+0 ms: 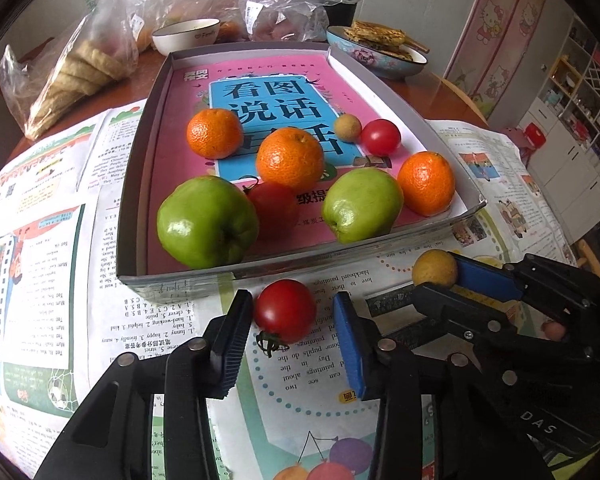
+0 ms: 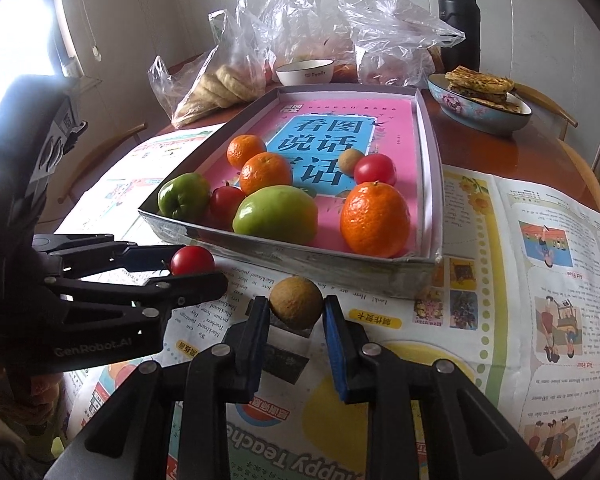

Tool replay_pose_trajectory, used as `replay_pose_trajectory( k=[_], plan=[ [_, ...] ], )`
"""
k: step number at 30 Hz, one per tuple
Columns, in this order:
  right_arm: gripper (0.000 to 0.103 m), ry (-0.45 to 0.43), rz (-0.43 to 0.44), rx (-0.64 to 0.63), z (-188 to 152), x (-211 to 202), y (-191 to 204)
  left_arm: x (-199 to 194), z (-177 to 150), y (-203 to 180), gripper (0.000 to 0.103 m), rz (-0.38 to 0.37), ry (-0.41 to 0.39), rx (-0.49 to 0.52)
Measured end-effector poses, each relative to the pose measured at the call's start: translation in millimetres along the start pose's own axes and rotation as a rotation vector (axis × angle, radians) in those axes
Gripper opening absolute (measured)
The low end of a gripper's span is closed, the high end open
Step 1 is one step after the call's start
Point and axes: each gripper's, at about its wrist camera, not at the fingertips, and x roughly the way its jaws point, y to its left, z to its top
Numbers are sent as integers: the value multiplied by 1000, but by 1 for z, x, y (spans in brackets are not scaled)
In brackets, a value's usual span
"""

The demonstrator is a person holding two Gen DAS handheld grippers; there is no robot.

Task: Organize fruits
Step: 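Close the right tool on the brown kiwi while the left tool grasps the red tomato, then lift the kiwi and the tomato and carry both over the pink box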

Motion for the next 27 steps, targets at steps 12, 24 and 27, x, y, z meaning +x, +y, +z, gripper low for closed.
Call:
replay_pose_trajectory(
  k=[12,24,27],
  plan=[
    [28,-30,7,6,1,-13,-1,-15,-8,8,30,-20,-21,-22],
    [28,-68,16,6,5,-25,2,-57,-3,32,30,-8,-117,-72],
    [28,-76,18,3,7,-27,2,-64,1,33,30,-8,-137,-74]
  ],
)
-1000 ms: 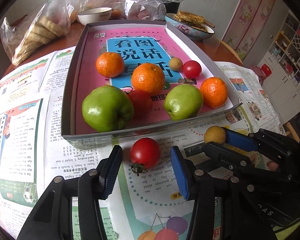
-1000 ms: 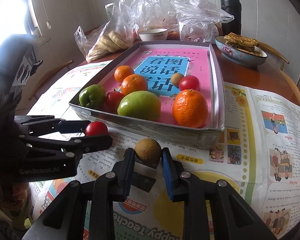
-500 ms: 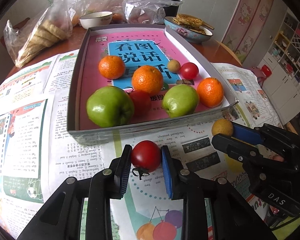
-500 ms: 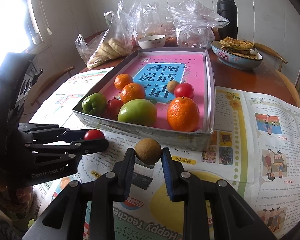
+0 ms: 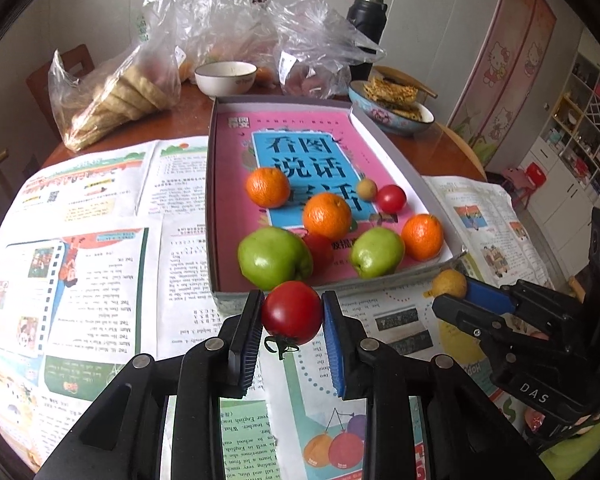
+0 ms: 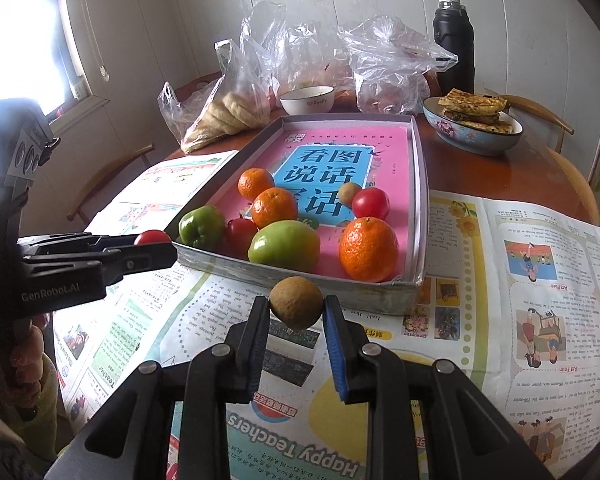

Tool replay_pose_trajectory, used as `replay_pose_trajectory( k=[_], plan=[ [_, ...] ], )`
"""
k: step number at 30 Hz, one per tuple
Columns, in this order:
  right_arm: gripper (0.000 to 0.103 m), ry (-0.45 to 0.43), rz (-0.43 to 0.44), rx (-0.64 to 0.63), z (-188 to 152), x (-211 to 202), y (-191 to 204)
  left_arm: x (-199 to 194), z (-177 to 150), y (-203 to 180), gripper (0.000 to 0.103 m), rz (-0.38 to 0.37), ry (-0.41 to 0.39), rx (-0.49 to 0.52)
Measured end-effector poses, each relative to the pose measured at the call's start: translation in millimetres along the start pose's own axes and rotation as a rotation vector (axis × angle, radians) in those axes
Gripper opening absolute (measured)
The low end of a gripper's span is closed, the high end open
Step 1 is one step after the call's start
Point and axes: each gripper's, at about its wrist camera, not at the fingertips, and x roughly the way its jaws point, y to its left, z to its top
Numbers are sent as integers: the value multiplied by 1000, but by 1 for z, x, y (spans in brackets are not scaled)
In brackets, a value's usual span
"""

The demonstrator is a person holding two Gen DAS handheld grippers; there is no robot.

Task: Organize fruits
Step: 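Lift the kiwi and the tomato and carry both over the pink box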

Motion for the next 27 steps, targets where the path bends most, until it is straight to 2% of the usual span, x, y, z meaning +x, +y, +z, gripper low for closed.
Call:
replay_pose_trajectory(
  k=[16,27],
  plan=[
    [28,-33,-7,3,9,-10,-5,14,29,-22,30,-19,-9,38],
    [28,-85,-74,24,33,-21,-29,34,36,-33,30,-14,26,64]
  ],
)
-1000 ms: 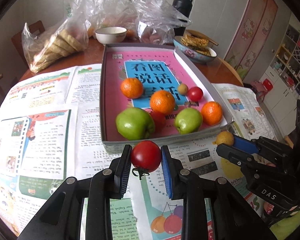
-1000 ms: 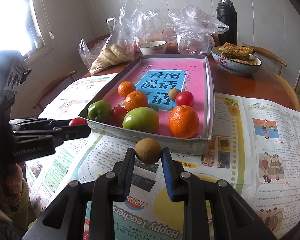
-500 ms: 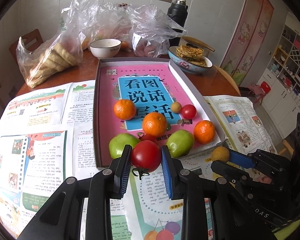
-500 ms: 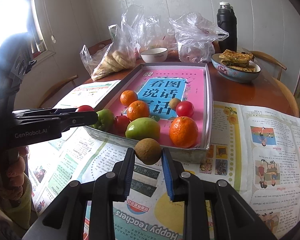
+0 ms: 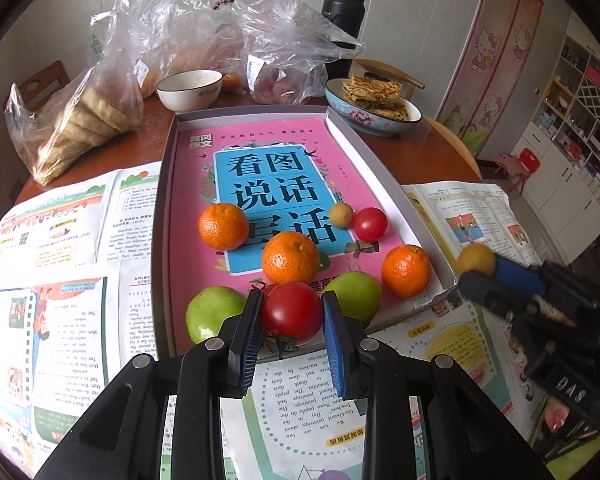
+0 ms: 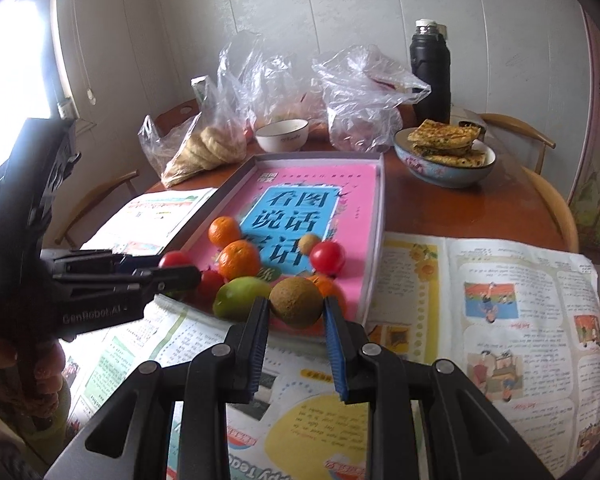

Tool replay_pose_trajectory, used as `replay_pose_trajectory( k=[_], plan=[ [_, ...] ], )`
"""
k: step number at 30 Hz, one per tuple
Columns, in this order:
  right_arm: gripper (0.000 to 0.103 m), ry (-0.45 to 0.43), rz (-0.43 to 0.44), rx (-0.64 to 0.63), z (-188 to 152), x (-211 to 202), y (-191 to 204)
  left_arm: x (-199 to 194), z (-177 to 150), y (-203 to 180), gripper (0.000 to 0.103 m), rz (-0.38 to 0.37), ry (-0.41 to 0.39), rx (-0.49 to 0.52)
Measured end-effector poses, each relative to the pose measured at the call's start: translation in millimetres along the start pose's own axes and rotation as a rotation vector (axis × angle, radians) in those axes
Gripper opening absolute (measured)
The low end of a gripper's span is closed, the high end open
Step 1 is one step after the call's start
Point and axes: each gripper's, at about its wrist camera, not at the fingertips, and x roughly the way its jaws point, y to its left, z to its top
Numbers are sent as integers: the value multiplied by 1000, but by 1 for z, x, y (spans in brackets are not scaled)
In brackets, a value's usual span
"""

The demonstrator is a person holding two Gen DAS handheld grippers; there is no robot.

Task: Organize fruits
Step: 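Lift the kiwi and the tomato and carry both over the pink box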

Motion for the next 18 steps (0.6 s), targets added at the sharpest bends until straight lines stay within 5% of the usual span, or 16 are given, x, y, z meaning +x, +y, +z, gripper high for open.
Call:
replay_pose_trajectory(
  k=[18],
  plan=[
    [28,58,-36,59,25,47,-27,20,9,-7,29,-25,31,5]
  ],
)
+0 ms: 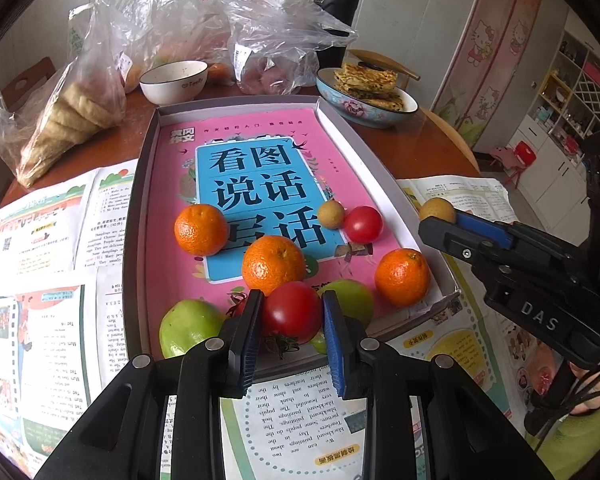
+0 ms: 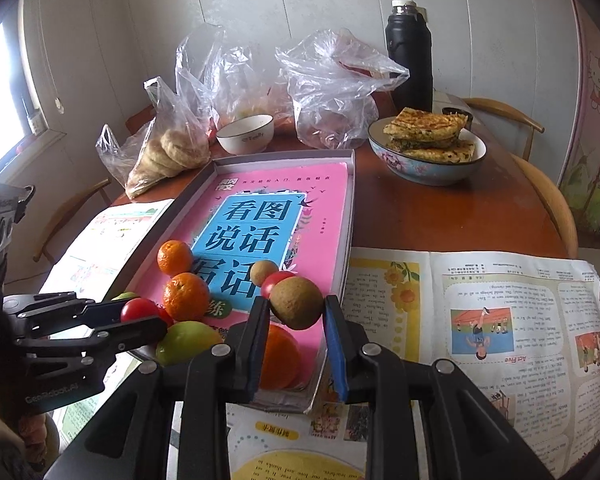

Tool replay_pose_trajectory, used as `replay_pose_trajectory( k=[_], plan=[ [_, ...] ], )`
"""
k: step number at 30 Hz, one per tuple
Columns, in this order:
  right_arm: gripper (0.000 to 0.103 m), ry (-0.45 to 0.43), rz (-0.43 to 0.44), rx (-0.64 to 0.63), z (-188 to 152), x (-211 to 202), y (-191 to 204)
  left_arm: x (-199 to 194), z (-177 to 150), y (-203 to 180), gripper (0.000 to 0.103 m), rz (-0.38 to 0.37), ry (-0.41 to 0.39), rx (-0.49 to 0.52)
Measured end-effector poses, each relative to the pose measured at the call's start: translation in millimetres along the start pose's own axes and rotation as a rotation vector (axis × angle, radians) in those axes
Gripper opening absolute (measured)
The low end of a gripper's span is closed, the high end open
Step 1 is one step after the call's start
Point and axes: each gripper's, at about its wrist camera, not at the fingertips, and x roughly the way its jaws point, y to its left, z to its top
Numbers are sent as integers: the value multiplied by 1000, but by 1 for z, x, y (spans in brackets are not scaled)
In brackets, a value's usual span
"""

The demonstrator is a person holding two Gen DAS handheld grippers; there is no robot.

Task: Organize fruits
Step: 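Lift the kiwi and the tomato and carry both over the pink box, then lower the kiwi into the box and open the right tool while the left tool holds its tomato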

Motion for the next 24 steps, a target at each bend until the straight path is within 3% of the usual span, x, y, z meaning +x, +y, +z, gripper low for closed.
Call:
replay_pose_trajectory(
  k=[24],
  plan=[
    [28,48,-44,-26,3,27,4,1,-1,6,30,-5,-2,-16]
  ],
)
